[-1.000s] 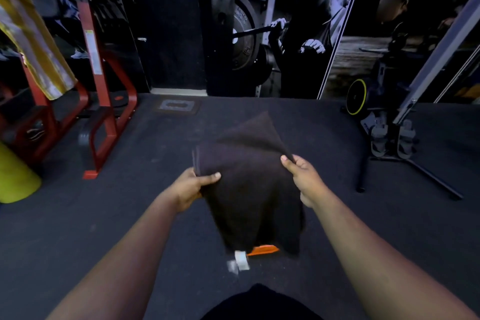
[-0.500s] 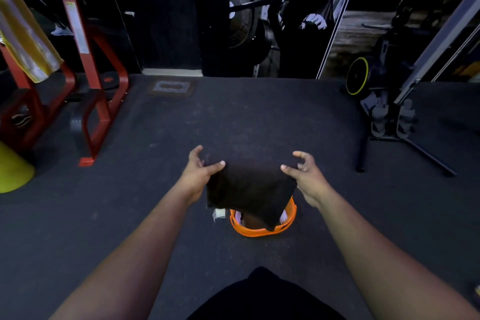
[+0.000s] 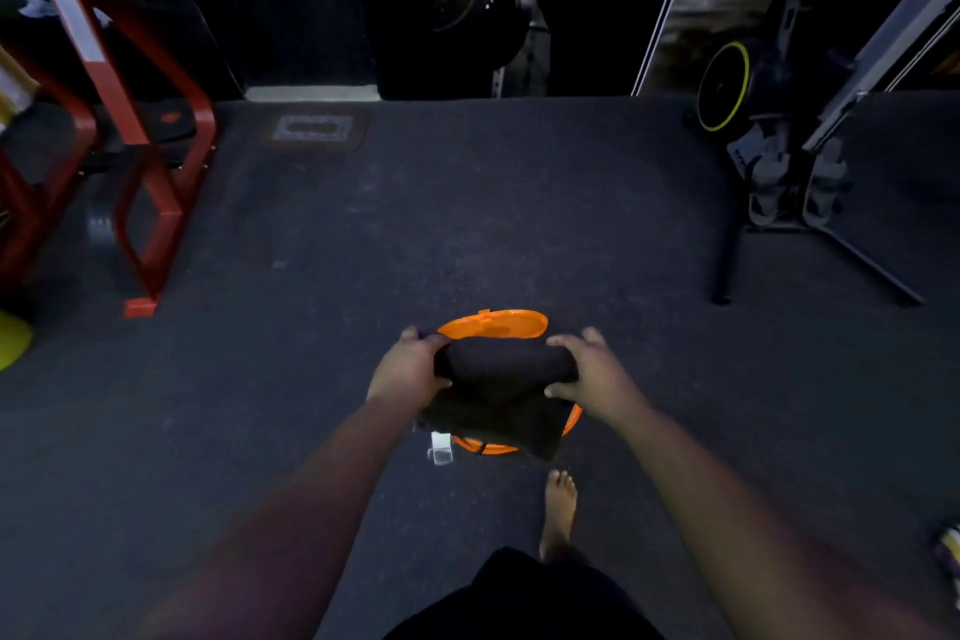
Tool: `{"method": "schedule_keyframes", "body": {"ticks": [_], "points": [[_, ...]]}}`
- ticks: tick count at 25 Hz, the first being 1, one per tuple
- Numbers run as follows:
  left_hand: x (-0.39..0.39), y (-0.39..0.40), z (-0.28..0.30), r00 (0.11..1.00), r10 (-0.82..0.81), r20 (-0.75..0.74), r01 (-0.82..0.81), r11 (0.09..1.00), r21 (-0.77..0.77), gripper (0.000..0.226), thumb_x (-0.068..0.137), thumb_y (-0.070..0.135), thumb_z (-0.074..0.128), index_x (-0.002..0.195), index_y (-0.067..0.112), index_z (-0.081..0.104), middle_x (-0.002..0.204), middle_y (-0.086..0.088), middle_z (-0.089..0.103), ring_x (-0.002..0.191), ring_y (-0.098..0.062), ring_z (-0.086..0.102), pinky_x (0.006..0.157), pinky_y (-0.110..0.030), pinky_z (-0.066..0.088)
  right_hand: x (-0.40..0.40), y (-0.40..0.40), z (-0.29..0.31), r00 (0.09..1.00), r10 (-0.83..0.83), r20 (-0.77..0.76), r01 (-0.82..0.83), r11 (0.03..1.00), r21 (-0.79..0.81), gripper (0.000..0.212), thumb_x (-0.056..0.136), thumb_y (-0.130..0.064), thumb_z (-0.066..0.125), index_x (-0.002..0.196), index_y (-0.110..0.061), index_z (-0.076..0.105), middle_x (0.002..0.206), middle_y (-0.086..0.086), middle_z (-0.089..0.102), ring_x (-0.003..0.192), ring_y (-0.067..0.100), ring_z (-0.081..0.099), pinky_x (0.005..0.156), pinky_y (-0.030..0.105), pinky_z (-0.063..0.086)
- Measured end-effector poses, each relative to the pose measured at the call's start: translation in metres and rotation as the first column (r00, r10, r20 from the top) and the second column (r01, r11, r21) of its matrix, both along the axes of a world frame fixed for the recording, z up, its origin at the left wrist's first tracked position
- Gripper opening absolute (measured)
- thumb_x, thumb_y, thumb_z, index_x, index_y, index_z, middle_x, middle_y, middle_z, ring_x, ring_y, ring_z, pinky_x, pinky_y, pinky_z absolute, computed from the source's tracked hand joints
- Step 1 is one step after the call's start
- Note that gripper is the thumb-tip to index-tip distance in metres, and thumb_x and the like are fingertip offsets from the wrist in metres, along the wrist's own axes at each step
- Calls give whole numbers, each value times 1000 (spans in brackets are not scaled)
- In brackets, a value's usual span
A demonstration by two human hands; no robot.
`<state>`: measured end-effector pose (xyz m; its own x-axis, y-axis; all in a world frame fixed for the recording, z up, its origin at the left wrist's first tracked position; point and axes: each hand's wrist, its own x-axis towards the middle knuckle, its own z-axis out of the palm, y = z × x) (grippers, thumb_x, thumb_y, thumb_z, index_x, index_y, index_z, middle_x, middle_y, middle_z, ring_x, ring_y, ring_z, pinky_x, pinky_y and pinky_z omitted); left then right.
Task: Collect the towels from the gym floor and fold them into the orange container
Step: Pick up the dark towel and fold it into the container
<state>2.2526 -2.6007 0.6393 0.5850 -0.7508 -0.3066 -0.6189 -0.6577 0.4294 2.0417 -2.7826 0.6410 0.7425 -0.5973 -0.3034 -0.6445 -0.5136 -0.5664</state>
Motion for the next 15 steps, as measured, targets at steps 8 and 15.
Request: {"method": "schedule_keyframes", "body": {"ticks": [8,15], "points": [[2,-117,-111,949,-254,189,182,926,331,41,96,21,55,137,25,58,150,-5,51,142,-27,42,110,-40,38,35,-129,-100,883,285,-373,-390,888,-245,37,90,-31,62,125,-22,59,139,7,46,134,30,42,104,44,41],[18,-177,-269,979,-150,-136,194,886,421,50,97,20,45,145,36,41,124,-9,68,107,-33,68,86,-42,57,64,-212,-272,742,481,-468,-515,855,61,54,105,-25,37,156,-39,26,146,5,52,125,32,56,97,36,49]]}}
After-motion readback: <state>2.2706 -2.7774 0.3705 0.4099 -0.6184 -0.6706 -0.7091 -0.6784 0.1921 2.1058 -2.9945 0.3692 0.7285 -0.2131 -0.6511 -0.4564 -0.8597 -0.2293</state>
